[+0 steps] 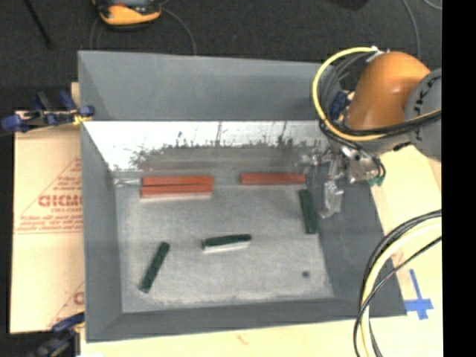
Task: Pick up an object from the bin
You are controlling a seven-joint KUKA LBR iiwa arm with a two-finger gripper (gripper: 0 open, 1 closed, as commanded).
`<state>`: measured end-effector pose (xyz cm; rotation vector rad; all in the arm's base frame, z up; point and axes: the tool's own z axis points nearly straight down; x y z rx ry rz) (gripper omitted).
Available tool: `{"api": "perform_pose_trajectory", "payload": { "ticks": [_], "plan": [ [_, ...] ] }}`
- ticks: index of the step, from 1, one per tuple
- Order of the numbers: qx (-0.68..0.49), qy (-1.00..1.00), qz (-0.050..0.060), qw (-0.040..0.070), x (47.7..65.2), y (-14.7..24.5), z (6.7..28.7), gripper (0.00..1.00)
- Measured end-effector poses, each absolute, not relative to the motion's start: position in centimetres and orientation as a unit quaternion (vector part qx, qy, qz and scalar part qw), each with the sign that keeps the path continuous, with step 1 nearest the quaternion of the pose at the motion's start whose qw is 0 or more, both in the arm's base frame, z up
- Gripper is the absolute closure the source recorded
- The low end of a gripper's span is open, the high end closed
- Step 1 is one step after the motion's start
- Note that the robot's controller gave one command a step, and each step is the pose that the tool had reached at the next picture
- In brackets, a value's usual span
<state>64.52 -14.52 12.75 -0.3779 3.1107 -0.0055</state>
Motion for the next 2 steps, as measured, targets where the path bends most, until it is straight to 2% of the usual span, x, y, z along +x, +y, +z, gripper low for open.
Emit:
{"api": "perform_pose_trajectory", "payload": {
  "ticks": [1,2],
  "plan": [
    [-0.150,0.989,-0.001,0.002,64.4,-14.0,9.1,0.00],
    [-0.314,0.950,0.001,0.004,64.1,-14.6,8.0,0.00]
  ]
}}
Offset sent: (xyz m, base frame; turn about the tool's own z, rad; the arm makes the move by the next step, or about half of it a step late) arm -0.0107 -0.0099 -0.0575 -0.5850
